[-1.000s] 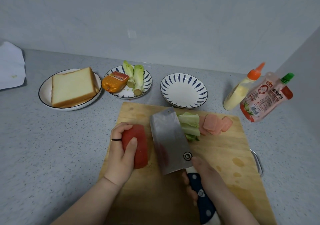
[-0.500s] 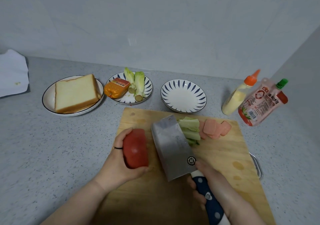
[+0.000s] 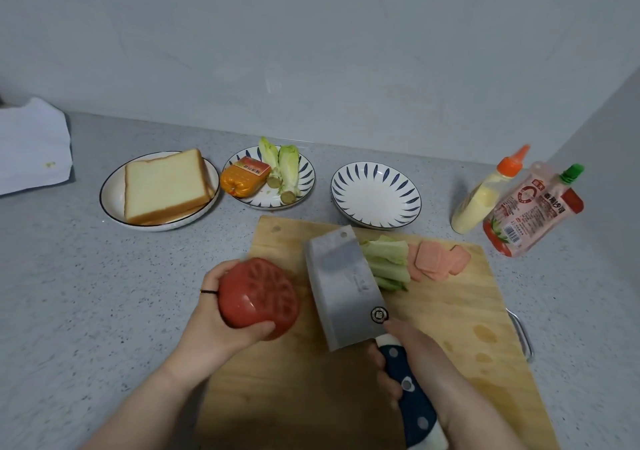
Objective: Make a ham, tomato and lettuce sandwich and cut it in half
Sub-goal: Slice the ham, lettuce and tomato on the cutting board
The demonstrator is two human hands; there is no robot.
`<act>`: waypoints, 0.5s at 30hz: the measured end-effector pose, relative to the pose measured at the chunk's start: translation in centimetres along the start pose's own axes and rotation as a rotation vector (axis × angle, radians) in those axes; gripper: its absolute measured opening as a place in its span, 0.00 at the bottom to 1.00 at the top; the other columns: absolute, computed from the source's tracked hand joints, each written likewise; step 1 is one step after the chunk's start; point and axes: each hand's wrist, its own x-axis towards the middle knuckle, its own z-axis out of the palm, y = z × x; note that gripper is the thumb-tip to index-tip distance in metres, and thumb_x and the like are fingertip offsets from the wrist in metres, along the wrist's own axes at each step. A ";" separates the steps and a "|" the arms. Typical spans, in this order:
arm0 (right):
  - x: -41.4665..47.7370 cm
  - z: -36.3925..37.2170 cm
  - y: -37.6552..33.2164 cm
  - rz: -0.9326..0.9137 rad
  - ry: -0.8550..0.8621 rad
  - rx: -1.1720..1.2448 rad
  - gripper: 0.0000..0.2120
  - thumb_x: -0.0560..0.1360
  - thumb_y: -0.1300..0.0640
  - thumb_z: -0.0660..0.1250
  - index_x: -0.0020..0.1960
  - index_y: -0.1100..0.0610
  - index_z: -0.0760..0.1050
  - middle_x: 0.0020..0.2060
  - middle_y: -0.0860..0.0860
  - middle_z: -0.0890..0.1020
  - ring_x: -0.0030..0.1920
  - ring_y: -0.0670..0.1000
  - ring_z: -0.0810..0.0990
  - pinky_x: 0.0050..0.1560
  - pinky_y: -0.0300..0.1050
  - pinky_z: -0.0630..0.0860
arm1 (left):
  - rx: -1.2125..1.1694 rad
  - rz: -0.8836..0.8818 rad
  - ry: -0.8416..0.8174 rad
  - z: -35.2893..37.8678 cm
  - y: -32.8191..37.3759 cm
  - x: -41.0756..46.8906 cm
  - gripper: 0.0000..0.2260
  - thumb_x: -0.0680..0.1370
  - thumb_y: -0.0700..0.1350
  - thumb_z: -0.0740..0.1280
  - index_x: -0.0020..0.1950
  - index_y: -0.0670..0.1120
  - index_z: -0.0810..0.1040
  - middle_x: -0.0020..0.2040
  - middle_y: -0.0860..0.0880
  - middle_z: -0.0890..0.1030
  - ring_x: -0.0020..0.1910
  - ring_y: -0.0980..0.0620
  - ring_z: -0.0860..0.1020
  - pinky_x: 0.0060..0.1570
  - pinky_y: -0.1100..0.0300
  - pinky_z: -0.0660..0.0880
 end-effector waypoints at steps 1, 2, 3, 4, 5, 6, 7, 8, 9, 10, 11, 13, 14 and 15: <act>0.0 0.0 0.0 0.020 0.008 0.036 0.19 0.78 0.51 0.51 0.34 0.61 0.66 0.17 0.51 0.70 0.12 0.48 0.63 0.14 0.34 0.63 | -0.096 -0.039 0.044 -0.1 -0.2 0.0 0.36 0.57 0.36 0.79 0.52 0.63 0.66 0.52 0.60 0.69 0.48 0.59 0.73 0.40 0.67 0.72; -0.1 -0.2 0.0 0.029 0.017 0.059 0.19 0.78 0.50 0.52 0.34 0.61 0.66 0.18 0.51 0.70 0.12 0.48 0.62 0.14 0.34 0.63 | -0.221 -0.078 0.082 -0.2 -0.1 0.1 0.35 0.54 0.41 0.81 0.51 0.62 0.67 0.52 0.57 0.71 0.49 0.57 0.73 0.42 0.63 0.73; -0.1 -0.5 0.1 0.027 0.024 0.067 0.19 0.78 0.50 0.52 0.34 0.61 0.66 0.18 0.52 0.70 0.12 0.49 0.62 0.14 0.35 0.63 | -0.347 -0.108 0.108 -0.3 0.0 0.2 0.36 0.50 0.45 0.81 0.51 0.61 0.68 0.52 0.54 0.72 0.49 0.54 0.74 0.45 0.59 0.74; -0.2 -0.7 0.1 0.020 0.032 0.062 0.20 0.78 0.50 0.52 0.33 0.61 0.66 0.18 0.52 0.70 0.12 0.49 0.62 0.14 0.35 0.63 | -0.441 -0.129 0.127 -0.4 0.3 0.4 0.37 0.46 0.49 0.80 0.51 0.62 0.69 0.52 0.52 0.73 0.50 0.52 0.75 0.47 0.56 0.74; -0.2 -1.0 0.2 0.007 0.034 0.057 0.19 0.78 0.50 0.52 0.34 0.61 0.66 0.18 0.52 0.70 0.13 0.49 0.62 0.14 0.35 0.62 | -0.475 -0.131 0.138 -0.4 0.6 0.8 0.37 0.44 0.50 0.78 0.51 0.63 0.69 0.52 0.51 0.73 0.51 0.51 0.75 0.47 0.55 0.74; -0.4 -1.2 0.1 -0.006 0.041 0.060 0.18 0.78 0.51 0.51 0.35 0.61 0.65 0.18 0.51 0.70 0.12 0.49 0.62 0.14 0.35 0.62 | -0.451 -0.117 0.134 -0.4 1.1 1.3 0.37 0.45 0.50 0.77 0.51 0.65 0.69 0.53 0.53 0.73 0.51 0.52 0.75 0.45 0.58 0.75; -0.4 -1.6 0.1 -0.023 0.034 0.068 0.17 0.79 0.52 0.50 0.36 0.61 0.65 0.17 0.51 0.70 0.12 0.49 0.62 0.14 0.35 0.62 | -0.405 -0.090 0.114 -0.2 1.9 2.0 0.36 0.47 0.49 0.76 0.52 0.66 0.69 0.52 0.55 0.73 0.50 0.54 0.75 0.41 0.62 0.75; -0.7 -1.9 -0.2 -0.036 0.037 0.069 0.17 0.79 0.52 0.50 0.36 0.61 0.65 0.16 0.51 0.70 0.12 0.49 0.62 0.14 0.34 0.62 | -0.344 -0.069 0.087 0.1 2.8 3.0 0.37 0.48 0.46 0.77 0.52 0.66 0.68 0.52 0.57 0.72 0.49 0.56 0.74 0.38 0.66 0.75; -0.8 -2.2 -0.4 -0.050 0.038 0.065 0.17 0.79 0.53 0.50 0.36 0.61 0.66 0.16 0.52 0.69 0.12 0.49 0.62 0.14 0.34 0.61 | -0.281 -0.051 0.066 0.6 3.5 4.2 0.37 0.50 0.43 0.78 0.52 0.65 0.68 0.51 0.58 0.72 0.48 0.58 0.74 0.36 0.69 0.74; -1.1 -2.6 -0.7 -0.057 0.051 0.057 0.18 0.79 0.54 0.49 0.35 0.61 0.66 0.16 0.52 0.69 0.12 0.50 0.63 0.14 0.33 0.61 | -0.219 -0.036 0.050 1.4 4.2 5.6 0.35 0.54 0.41 0.79 0.53 0.64 0.67 0.50 0.59 0.71 0.47 0.60 0.73 0.35 0.70 0.72; -1.0 -3.0 -0.8 -0.066 0.052 0.063 0.18 0.79 0.55 0.49 0.34 0.61 0.66 0.15 0.53 0.69 0.11 0.50 0.63 0.13 0.32 0.61 | -0.166 -0.016 0.043 2.4 4.9 7.1 0.33 0.59 0.39 0.77 0.54 0.62 0.66 0.50 0.60 0.71 0.46 0.61 0.71 0.35 0.69 0.71; -0.9 -3.8 -1.2 -0.094 0.073 0.065 0.19 0.79 0.60 0.49 0.31 0.61 0.66 0.14 0.54 0.68 0.10 0.50 0.63 0.13 0.31 0.60 | -0.089 -0.003 0.020 4.6 6.4 9.9 0.32 0.64 0.38 0.75 0.59 0.58 0.63 0.50 0.58 0.70 0.46 0.58 0.71 0.39 0.66 0.70; -0.6 -4.3 -1.4 -0.103 0.112 0.050 0.20 0.79 0.63 0.49 0.30 0.61 0.67 0.13 0.55 0.68 0.10 0.50 0.64 0.13 0.31 0.60 | -0.047 0.009 0.015 5.8 6.9 11.4 0.32 0.64 0.38 0.75 0.60 0.57 0.63 0.51 0.56 0.69 0.48 0.56 0.70 0.42 0.64 0.69; -0.1 -4.7 -1.7 -0.074 0.152 0.021 0.21 0.79 0.66 0.49 0.29 0.62 0.69 0.14 0.56 0.69 0.12 0.49 0.67 0.13 0.33 0.62 | -0.020 0.021 0.005 7.0 7.0 12.8 0.32 0.65 0.39 0.75 0.61 0.56 0.63 0.52 0.56 0.68 0.50 0.54 0.69 0.45 0.63 0.69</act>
